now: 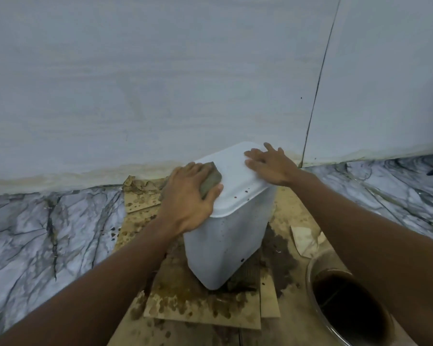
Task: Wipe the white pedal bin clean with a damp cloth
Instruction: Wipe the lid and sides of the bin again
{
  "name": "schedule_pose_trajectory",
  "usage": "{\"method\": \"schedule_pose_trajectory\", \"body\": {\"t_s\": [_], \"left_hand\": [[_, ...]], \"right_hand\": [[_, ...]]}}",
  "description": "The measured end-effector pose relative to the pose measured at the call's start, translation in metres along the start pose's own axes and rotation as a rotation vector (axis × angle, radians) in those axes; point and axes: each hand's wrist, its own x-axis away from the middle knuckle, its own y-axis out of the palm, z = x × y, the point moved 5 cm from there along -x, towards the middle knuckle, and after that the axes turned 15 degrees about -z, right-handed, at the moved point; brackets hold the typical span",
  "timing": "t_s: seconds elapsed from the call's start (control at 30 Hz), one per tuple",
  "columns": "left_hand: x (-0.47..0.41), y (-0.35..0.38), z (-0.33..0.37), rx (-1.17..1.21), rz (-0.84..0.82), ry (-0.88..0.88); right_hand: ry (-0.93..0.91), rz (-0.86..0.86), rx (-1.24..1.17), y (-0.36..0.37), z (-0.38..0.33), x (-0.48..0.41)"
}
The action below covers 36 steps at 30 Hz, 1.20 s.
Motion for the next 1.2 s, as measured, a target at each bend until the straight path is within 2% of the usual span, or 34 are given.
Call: {"method": "schedule_pose_trajectory", "body": {"t_s": [0.13, 0.3, 0.4, 0.53, 0.7, 0.83, 1.0, 1.1, 1.2], "left_hand": [[-0.036, -0.022, -0.036, 0.095, -0.087, -0.014], [-0.064, -0.041, -0.084, 0.216, -0.184, -0.035], [-0.054, -0.037, -0.114, 0.26, -0.176, -0.092], [-0.03, -0.031, -0.128, 0.266, -0.172, -0.118], [-0.007, -0.034, -0.117, 0.176, -0.194, -0.116], [0.002, -0.035, -0.108, 0.147, -0.196, -0.14], [0.0, -0.028, -0.075, 0.191, -0.217, -0.145], [-0.002, -0.026, -0.048, 0.215, -0.263, -0.062], [0.008, -0.015, -0.029, 0.05, -0.352, 0.059]], "right_hand": [[0.052, 0.02, -0.021, -0.01, -0.002, -0.017], [0.169, 0.039, 0.127, -0.012, -0.039, -0.022], [0.212, 0.024, 0.247, 0.006, -0.066, -0.015], [0.273, 0.105, 0.271, 0.029, -0.096, 0.001], [0.301, 0.021, 0.248, 0.045, -0.11, 0.032], [0.291, 0.0, 0.259, 0.051, -0.113, 0.052], [0.229, 0.009, 0.27, 0.042, -0.081, 0.06], [0.106, 0.037, 0.324, 0.034, -0.056, 0.067], [-0.043, 0.042, 0.325, 0.037, -0.032, 0.069]]}}
